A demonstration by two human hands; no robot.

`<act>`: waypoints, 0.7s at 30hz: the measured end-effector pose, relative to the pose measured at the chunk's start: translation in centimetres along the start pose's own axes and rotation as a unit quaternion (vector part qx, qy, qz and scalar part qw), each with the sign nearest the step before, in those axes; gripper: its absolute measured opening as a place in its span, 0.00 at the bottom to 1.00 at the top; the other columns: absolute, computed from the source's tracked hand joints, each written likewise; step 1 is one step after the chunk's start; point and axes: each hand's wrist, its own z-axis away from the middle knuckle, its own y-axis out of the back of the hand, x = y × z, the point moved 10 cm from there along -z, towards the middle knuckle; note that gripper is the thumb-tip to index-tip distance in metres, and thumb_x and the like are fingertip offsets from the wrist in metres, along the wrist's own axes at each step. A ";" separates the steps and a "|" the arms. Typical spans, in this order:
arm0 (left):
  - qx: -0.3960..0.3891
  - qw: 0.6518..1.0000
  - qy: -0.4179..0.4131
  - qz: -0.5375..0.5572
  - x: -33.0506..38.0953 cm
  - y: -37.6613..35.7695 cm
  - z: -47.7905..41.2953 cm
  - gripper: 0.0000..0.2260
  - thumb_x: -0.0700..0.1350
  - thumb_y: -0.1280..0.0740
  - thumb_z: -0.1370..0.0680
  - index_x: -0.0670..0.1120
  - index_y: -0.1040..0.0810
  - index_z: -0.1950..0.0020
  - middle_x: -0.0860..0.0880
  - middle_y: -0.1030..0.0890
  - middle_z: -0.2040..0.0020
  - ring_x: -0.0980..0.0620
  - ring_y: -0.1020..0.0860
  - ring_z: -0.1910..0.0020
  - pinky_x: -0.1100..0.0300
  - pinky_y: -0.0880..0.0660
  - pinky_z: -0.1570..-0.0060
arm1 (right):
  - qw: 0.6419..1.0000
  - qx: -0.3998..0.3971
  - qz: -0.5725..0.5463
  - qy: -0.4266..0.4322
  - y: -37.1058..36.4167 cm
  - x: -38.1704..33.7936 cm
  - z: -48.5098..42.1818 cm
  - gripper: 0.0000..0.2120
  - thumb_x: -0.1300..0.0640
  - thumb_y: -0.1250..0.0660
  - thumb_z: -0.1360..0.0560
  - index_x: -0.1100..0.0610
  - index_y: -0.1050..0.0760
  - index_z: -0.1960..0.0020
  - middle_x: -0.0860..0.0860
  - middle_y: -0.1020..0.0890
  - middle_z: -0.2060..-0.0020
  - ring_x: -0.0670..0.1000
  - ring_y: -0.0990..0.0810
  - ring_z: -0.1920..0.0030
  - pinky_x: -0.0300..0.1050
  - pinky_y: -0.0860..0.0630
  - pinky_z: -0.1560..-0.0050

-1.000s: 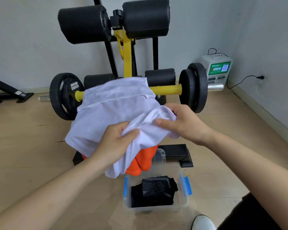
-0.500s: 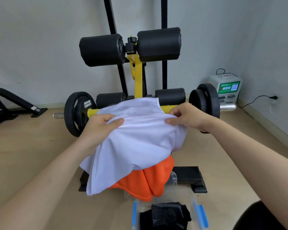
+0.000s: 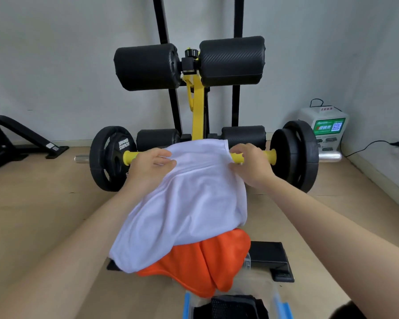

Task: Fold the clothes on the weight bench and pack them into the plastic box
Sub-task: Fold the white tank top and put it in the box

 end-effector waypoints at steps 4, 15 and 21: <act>-0.001 1.000 -0.019 -0.017 -1.2 3.8 2.2 0.04 0.46 0.25 0.26 0.54 0.15 0.52 0.55 0.15 0.53 0.57 0.17 0.52 0.63 0.23 0.47 | 0.994 -0.022 -0.047 0.098 -1.1 -5.8 2.0 0.11 0.58 0.29 0.25 0.51 0.20 0.43 0.48 0.20 0.46 0.49 0.24 0.45 0.46 0.27 0.45; -0.103 0.979 0.066 -0.164 -5.1 7.3 9.8 0.17 0.60 0.24 0.30 0.47 0.20 0.65 0.55 0.20 0.74 0.61 0.24 0.72 0.62 0.26 0.66 | 0.954 -0.140 -0.070 0.254 -7.9 -17.0 5.7 0.10 0.57 0.28 0.26 0.51 0.18 0.45 0.42 0.21 0.55 0.50 0.26 0.50 0.41 0.31 0.51; -0.122 0.954 0.045 -0.271 -5.7 6.8 11.8 0.13 0.55 0.22 0.37 0.57 0.25 0.61 0.56 0.20 0.70 0.54 0.20 0.60 0.52 0.21 0.60 | 0.932 -0.216 0.013 0.290 -11.4 -18.5 7.3 0.15 0.54 0.29 0.26 0.49 0.21 0.39 0.44 0.22 0.54 0.54 0.30 0.49 0.47 0.32 0.44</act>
